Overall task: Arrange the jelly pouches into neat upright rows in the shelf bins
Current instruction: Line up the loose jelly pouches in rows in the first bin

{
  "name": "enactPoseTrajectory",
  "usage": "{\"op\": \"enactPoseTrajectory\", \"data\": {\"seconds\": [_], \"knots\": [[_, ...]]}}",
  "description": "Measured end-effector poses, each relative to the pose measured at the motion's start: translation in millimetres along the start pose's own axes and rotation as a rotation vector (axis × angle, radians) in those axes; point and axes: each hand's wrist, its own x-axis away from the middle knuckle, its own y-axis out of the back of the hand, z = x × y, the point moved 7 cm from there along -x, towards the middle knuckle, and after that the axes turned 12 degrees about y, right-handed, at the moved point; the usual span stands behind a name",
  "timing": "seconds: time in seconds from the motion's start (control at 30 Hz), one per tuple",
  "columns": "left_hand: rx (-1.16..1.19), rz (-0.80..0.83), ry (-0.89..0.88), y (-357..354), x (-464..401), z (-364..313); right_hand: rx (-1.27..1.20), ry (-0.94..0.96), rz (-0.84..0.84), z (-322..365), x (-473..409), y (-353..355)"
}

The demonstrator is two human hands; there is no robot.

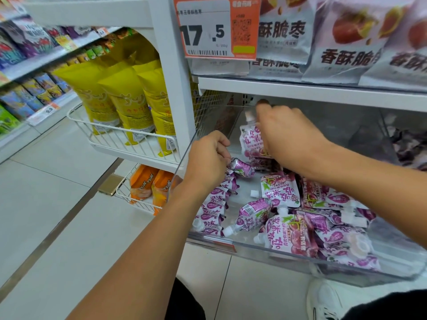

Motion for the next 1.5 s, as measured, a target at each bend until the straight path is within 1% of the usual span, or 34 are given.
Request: {"op": "enactPoseTrajectory", "data": {"seconds": [0.07,0.1,0.17,0.2,0.27,0.33,0.37,0.4,0.43,0.47,0.53,0.57,0.7,0.8,0.87,0.97,1.07,1.13,1.23,1.33,1.37,1.4,1.47,1.5], "knots": [[-0.022,0.012,-0.038,-0.2,0.8,-2.1,0.002,-0.009,-0.074,0.2,0.2,2.4],[-0.024,0.021,-0.051,0.1,1.5,-3.6,0.002,-0.001,-0.082,2.5,-1.9,-1.6],[-0.008,0.027,-0.059,1.8,3.9,-6.0,-0.048,0.024,0.004,7.5,-10.4,-24.8],[-0.002,0.029,-0.055,2.6,5.6,-6.6,-0.115,0.030,0.086,8.8,-15.8,-40.2],[0.012,0.024,-0.032,5.8,8.5,-8.1,-0.247,0.045,0.305,7.1,-26.8,-67.8],[0.010,-0.020,-0.003,14.1,13.2,-11.5,-0.335,0.046,0.508,2.5,-34.0,-77.4],[-0.046,-0.054,0.020,19.8,17.6,-13.3,-0.366,0.045,0.615,1.7,-33.5,-77.3],[-0.160,-0.081,0.048,24.8,24.1,-14.7,-0.364,0.060,0.713,2.0,-31.9,-79.0],[-0.296,-0.098,0.080,28.2,32.0,-14.9,-0.313,0.098,0.778,3.3,-30.6,-81.4],[-0.413,-0.096,0.112,29.6,39.7,-12.4,-0.241,0.137,0.805,5.9,-30.7,-85.0],[-0.523,-0.042,0.165,27.8,51.8,-7.6,-0.154,0.166,0.771,12.5,-36.9,-93.4],[-0.549,-0.017,0.183,24.5,54.4,-5.3,-0.173,0.159,0.733,14.7,-41.4,-95.6],[-0.549,-0.024,0.196,17.7,51.2,-2.9,-0.359,0.116,0.657,11.3,-50.7,-97.7],[-0.501,-0.026,0.186,16.9,51.5,-0.1,-0.549,-0.007,0.609,1.1,-48.8,-104.5],[-0.510,-0.041,0.191,18.1,51.9,0.9,-0.672,-0.090,0.645,1.3,-46.2,-110.4],[-0.580,-0.101,0.161,19.0,51.1,-2.9,-0.659,-0.126,0.778,12.0,-50.5,-115.9],[-0.588,-0.102,0.159,17.4,49.4,-3.4,-0.672,-0.160,0.820,14.6,-56.9,-121.8],[-0.595,-0.113,0.152,18.7,49.4,-4.4,-0.707,-0.162,0.780,10.6,-57.7,-122.6],[-0.623,-0.133,0.105,22.1,51.7,-8.4,-0.820,-0.170,0.667,4.3,-51.1,-116.0],[-0.606,-0.154,0.074,25.2,52.2,-11.4,-1.017,-0.242,0.447,-12.9,-46.3,-107.3],[-0.601,-0.161,0.073,25.8,52.5,-11.8,-1.005,-0.202,0.406,-12.7,-45.6,-104.7],[-0.591,-0.164,0.073,26.1,52.5,-12.1,-0.905,-0.125,0.419,-8.5,-46.2,-105.1],[-0.571,-0.155,0.081,25.4,51.4,-12.0,-0.518,0.083,0.555,7.8,-49.4,-111.3],[-0.569,-0.147,0.096,25.2,49.8,-10.1,-0.357,0.141,0.631,14.9,-52.1,-114.8]]}}
